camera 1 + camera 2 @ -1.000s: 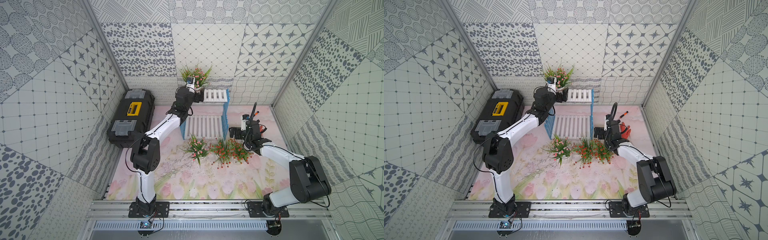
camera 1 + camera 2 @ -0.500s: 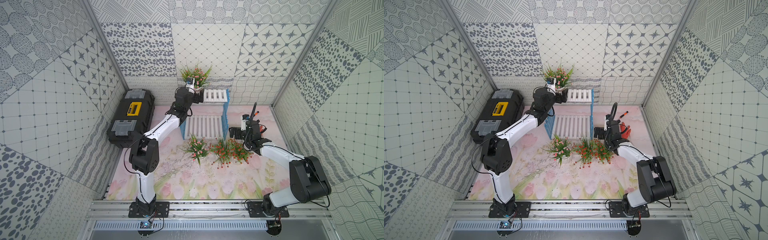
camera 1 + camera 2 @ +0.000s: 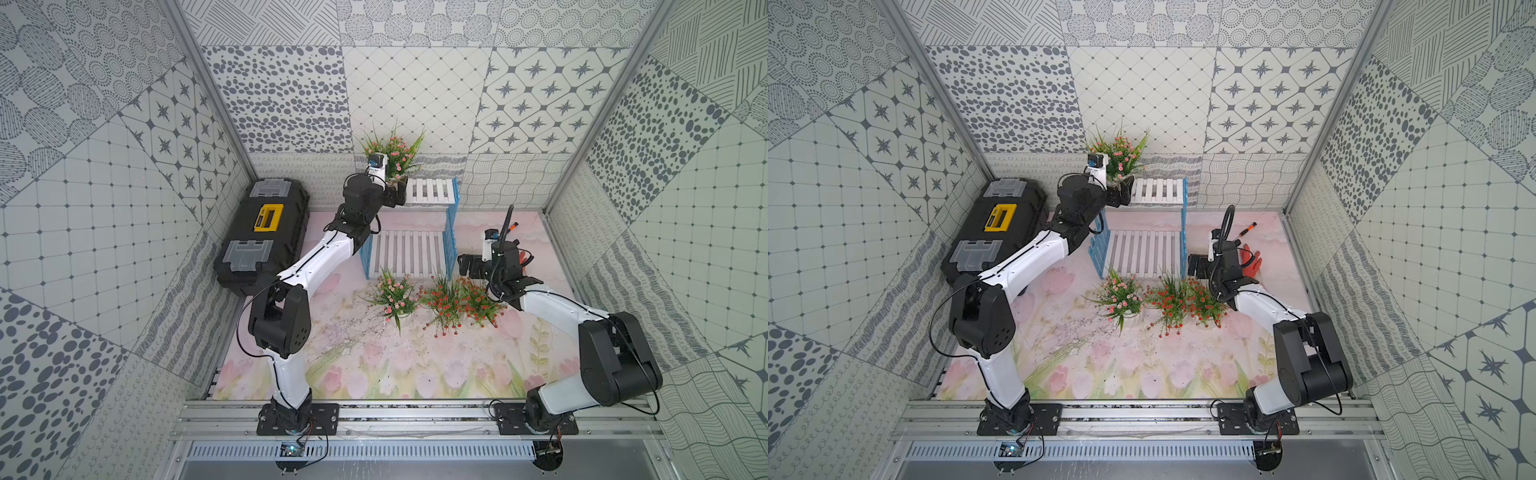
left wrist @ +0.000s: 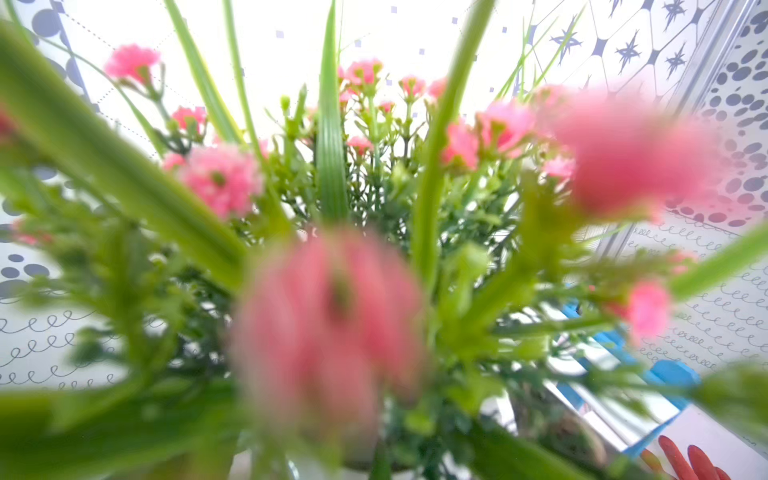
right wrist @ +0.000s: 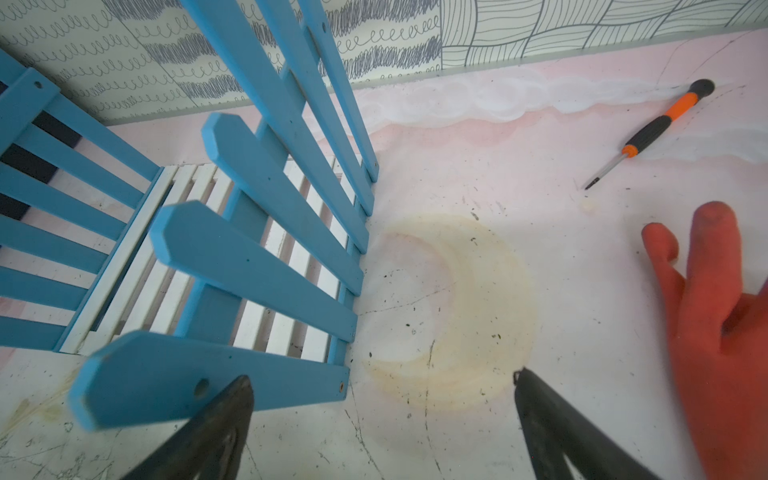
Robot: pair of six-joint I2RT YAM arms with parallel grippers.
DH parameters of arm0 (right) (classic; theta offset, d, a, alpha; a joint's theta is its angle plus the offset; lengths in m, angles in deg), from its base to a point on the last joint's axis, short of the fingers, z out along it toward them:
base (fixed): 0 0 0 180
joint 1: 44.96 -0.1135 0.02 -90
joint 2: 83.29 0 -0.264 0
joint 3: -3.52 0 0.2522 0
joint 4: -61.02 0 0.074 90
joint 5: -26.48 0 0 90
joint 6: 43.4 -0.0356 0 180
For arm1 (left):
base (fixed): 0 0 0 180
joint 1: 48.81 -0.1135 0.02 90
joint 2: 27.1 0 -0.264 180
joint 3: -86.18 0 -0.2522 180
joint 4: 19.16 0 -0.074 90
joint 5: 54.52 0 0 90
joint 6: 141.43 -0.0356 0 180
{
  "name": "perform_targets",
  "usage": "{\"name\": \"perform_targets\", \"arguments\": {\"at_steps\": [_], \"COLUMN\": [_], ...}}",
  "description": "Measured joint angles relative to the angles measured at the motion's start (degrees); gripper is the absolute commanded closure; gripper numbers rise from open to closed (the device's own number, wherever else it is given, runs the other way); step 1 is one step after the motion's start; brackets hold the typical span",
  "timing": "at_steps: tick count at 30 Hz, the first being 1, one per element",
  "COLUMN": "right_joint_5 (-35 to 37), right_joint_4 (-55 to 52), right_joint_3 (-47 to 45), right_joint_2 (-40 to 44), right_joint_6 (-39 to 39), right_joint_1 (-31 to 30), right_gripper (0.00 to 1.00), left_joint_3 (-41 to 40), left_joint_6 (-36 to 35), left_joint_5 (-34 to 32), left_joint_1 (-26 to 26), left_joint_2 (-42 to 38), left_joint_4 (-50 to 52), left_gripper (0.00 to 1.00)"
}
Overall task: Place the baby's breath potted plants on the rack by color
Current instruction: Place the baby's breath potted plant on the rack, then pick up the baby's breath potted plant from the center of the board.
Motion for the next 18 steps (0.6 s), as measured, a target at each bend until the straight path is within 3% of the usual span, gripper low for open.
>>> {"name": "perform_targets", "arguments": {"at_steps": [8,18], "right_joint_5": [0.00,-0.02], "right_joint_4": [-0.04,-0.31], "right_joint_3": [0.00,0.00], "right_joint_2": [0.02,1.51], "right_joint_6": [0.00,-0.02], "right_joint_1": [-0.02,-0.20], "right_gripper": [0.02,0.02], "left_joint_3": [-4.22,-16.26], "left_joint_6": [0.00,1.62], "left_joint_5": [-0.04,0.96], "left_joint_1": [0.00,0.72], "left_joint_2": [-3.82,-20.48], "left_joint_4": [1.95,6.67], "left_gripper": [0.02,0.02]}}
